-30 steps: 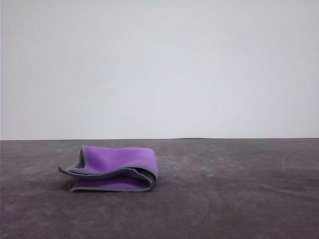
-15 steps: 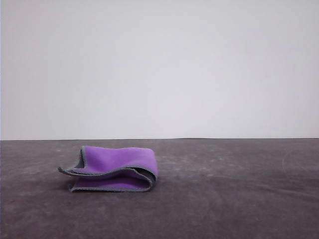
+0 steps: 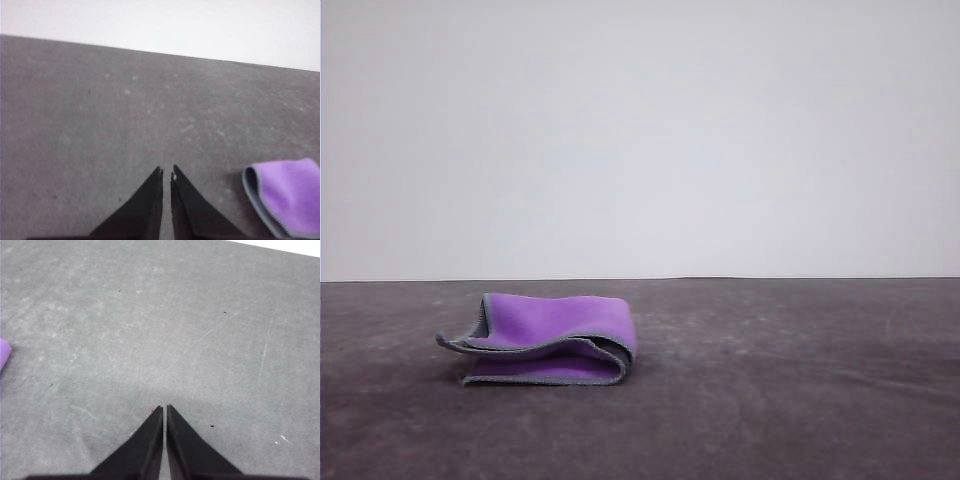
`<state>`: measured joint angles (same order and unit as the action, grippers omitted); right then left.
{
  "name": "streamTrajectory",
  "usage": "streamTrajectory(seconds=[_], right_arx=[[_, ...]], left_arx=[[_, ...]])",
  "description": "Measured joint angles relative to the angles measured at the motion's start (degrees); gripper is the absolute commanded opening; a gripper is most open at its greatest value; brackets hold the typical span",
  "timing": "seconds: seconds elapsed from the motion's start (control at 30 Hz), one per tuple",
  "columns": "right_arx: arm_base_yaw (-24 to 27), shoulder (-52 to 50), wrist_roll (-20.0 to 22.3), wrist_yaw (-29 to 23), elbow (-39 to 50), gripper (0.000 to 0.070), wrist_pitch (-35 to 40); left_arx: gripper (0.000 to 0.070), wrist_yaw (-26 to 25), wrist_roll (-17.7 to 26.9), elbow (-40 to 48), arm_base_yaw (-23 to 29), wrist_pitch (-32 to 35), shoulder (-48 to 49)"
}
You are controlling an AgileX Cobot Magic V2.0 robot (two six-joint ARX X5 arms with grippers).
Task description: Fold clothes
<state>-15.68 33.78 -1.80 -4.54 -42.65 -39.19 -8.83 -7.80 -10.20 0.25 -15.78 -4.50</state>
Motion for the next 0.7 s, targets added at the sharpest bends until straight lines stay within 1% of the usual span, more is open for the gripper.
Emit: streamTrajectory(seconds=[0.13, 0.27, 0.33, 0.43, 0.57, 0.7], right_arx=[[0.00, 0.00, 0.00, 0.00, 0.00, 0.0005, 0.01], [0.00, 0.00, 0.00, 0.00, 0.00, 0.0006, 0.03], [0.00, 0.00, 0.00, 0.00, 0.00, 0.0006, 0.15], [0.00, 0.00, 0.00, 0.00, 0.00, 0.0005, 0.63], [0.00, 0.00, 0.00, 0.00, 0.00, 0.0006, 1.02], [0.00, 0.00, 0.00, 0.00, 0.00, 0.0005, 1.28]], left_arx=[[0.0016, 0.08, -1.31, 4.94, 0.00, 1.33, 4.29], [0.0016, 1.55, -1.68, 7.00, -0.02, 2.57, 4.17], [0.0016, 2.05, -1.93, 8.12, -0.37, 5.20, 4.12], [0.0016, 3.66, -1.90, 8.35, -1.52, 5.90, 4.25], [0.0016, 7.17, -1.88, 8.35, -1.79, 5.45, 4.25], [0.0016, 7.47, -1.55, 8.34, -1.67, 5.43, 4.25]])
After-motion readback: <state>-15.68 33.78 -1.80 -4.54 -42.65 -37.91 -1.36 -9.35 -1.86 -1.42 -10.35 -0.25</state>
